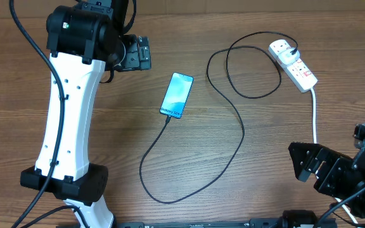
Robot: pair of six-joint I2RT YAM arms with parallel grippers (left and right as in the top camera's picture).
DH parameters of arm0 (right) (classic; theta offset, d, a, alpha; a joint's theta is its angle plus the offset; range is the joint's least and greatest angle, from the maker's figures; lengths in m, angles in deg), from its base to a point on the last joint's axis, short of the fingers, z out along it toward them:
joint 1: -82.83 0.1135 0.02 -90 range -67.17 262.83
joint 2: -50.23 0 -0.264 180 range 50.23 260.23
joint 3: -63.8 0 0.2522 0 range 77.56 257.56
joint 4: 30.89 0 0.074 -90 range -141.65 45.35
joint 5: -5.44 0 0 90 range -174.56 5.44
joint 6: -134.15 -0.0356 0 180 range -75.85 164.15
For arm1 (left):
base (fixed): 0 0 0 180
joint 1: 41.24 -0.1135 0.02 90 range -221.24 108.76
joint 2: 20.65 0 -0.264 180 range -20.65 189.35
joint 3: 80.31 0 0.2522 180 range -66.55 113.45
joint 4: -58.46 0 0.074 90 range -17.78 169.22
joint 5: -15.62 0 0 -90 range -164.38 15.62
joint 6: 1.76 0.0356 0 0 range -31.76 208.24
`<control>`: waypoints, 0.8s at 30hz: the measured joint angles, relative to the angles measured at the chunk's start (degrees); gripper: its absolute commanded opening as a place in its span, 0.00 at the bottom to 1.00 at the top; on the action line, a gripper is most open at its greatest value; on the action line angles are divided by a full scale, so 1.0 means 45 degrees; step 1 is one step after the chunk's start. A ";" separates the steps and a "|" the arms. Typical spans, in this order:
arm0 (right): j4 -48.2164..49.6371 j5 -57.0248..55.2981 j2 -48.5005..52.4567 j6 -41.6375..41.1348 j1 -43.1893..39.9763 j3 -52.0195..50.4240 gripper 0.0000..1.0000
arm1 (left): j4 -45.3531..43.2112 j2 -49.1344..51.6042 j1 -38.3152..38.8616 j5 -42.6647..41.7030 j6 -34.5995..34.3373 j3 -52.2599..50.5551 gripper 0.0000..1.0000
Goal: Plug charger to phone and switch on socket
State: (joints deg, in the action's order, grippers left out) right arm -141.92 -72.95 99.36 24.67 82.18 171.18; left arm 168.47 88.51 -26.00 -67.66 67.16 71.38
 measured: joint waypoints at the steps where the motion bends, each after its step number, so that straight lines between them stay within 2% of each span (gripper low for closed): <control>1: 0.0000 -0.0005 0.0000 0.0005 -0.0005 0.0000 1.00 | -0.0005 0.0000 0.0000 0.0000 0.0000 0.0000 1.00; 24: -0.0005 -0.0340 0.0000 0.0005 0.0000 0.0000 1.00 | -0.0005 0.0000 0.0000 0.0000 0.0000 0.0000 1.00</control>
State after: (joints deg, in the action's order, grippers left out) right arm -141.94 -74.48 99.36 24.69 82.18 171.18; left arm 168.45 88.51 -26.00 -67.66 67.16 71.38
